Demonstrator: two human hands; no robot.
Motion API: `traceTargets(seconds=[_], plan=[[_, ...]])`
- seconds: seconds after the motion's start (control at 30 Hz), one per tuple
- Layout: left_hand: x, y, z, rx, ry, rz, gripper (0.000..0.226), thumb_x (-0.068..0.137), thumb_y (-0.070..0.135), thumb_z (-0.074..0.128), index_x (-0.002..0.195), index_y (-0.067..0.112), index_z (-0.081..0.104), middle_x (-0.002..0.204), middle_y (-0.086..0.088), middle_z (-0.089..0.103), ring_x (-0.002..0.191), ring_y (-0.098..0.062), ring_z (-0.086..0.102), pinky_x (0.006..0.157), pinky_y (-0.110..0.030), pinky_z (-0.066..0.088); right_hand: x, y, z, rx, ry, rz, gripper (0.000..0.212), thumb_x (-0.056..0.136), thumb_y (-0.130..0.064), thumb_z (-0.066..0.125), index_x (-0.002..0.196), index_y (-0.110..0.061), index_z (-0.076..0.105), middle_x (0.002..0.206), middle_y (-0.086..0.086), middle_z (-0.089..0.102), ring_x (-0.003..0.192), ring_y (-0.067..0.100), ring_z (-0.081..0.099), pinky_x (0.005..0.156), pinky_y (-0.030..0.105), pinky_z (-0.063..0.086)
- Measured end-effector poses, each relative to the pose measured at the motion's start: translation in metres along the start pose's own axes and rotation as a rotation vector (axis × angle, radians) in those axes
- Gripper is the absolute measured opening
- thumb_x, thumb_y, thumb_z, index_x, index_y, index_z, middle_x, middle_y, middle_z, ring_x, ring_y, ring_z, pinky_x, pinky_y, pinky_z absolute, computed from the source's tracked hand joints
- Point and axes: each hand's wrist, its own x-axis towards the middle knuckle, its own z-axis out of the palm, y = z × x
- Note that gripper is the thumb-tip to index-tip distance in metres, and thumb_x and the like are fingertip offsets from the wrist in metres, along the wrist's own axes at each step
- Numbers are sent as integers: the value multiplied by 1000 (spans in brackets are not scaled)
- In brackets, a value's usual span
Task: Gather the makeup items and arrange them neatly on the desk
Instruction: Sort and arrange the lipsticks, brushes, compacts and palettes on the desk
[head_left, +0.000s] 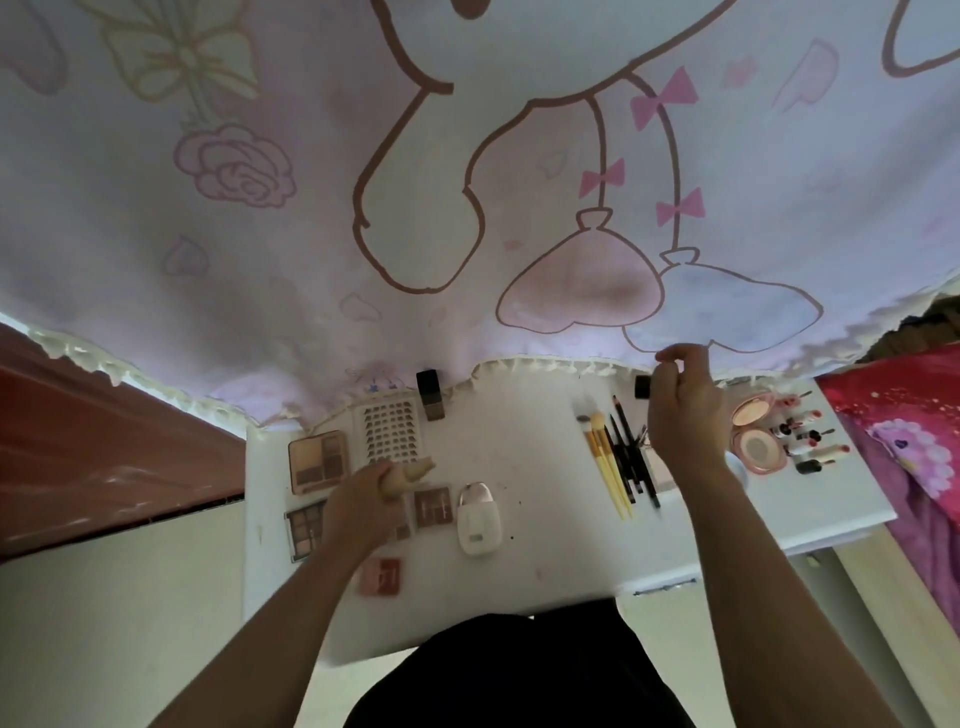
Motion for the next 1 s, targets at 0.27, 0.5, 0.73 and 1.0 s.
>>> traceTargets(seconds=[0.27, 0.5, 0.73, 1.0], plan=[[2, 73, 37, -416, -43, -105, 34, 83, 57, 66, 96, 31, 49, 78, 10, 61, 67, -9, 57, 59, -27, 40, -32, 15, 75, 323, -435, 303, 25, 96, -40, 59, 110, -19, 53, 104, 2, 65, 81, 19, 67, 65, 28, 46], [30, 106, 68, -400, -91, 40, 45, 90, 58, 53, 118, 24, 54, 108, -1, 54, 103, -22, 53, 89, -39, 47, -17, 53, 99, 122, -479, 241, 35, 85, -25, 71, 119, -20, 64, 113, -3, 63, 95, 15, 63, 83, 27, 48], [78, 140, 75, -476, 5, -41, 40, 90, 28, 69, 128, 23, 61, 116, 0, 67, 104, -21, 61, 94, -38, 50, 39, 56, 133, -40, -452, 4, 36, 92, -22, 62, 128, -21, 61, 119, 2, 62, 99, 21, 66, 91, 30, 50], [115, 161, 84, -432, 14, 13, 30, 89, 24, 71, 117, 21, 62, 107, 5, 69, 91, -15, 65, 82, -25, 52, 69, 63, 163, -136, -496, -206, 30, 92, -22, 65, 121, -18, 67, 119, 7, 66, 91, 26, 68, 87, 33, 54]])
